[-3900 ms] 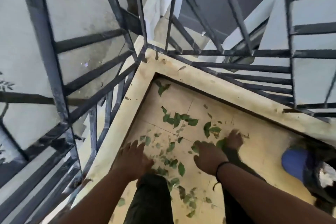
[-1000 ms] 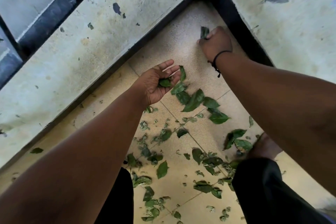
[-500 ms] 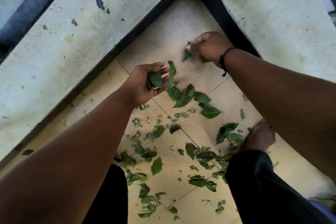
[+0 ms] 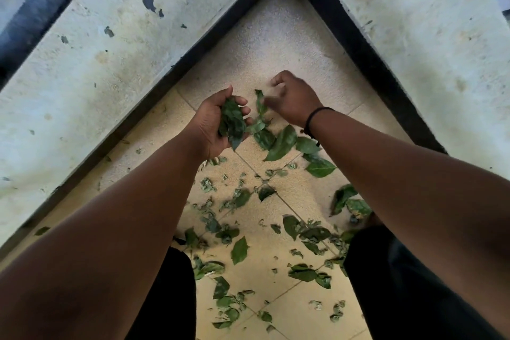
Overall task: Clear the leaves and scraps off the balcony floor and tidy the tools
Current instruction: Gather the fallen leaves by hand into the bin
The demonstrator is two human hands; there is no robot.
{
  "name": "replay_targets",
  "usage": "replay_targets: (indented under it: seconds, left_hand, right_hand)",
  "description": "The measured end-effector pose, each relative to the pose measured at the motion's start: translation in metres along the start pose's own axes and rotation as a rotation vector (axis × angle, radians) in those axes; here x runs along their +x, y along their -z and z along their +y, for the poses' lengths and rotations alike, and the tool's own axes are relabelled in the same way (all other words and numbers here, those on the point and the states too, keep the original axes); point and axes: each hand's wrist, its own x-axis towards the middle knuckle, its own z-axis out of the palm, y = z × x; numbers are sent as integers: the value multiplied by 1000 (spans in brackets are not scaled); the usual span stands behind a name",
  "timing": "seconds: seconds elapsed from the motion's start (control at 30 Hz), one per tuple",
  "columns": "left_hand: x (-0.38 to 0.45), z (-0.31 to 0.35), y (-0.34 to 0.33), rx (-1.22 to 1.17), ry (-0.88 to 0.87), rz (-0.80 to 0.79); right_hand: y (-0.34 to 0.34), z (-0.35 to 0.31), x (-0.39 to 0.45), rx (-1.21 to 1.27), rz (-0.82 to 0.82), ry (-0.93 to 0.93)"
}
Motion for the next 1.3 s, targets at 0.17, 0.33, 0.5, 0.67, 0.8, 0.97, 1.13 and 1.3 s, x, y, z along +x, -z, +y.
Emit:
replay_targets:
  seconds: [0.17, 0.33, 0.5, 0.67, 0.8, 0.97, 1.13, 1.3]
  left_hand:
    - [-1, -2, 17, 47, 88, 54]
    - [-1, -8, 32, -12, 183, 44]
    - [-6, -11, 39, -41, 230, -37]
    - [-8, -14, 33, -80, 216, -48]
    - [-8, -14, 25, -146, 202, -74]
    - [-9, -16, 9, -175, 196, -119]
    - [-5, -9, 12, -154, 161, -127]
    - [-4, 0, 26, -98, 139, -60]
  right_hand:
    - [-28, 6, 3, -618, -175, 294]
    - [-35, 11, 9, -533, -168, 241]
    - [-26, 17, 13, -205, -126, 78]
    - [12, 15, -8, 627, -154, -262]
    - [30, 0, -45, 1001, -274, -299]
    - [4, -31, -87, 745, -323, -187]
    - [-9, -13, -72, 636, 204, -243]
    - [-36, 22, -46, -47, -38, -245]
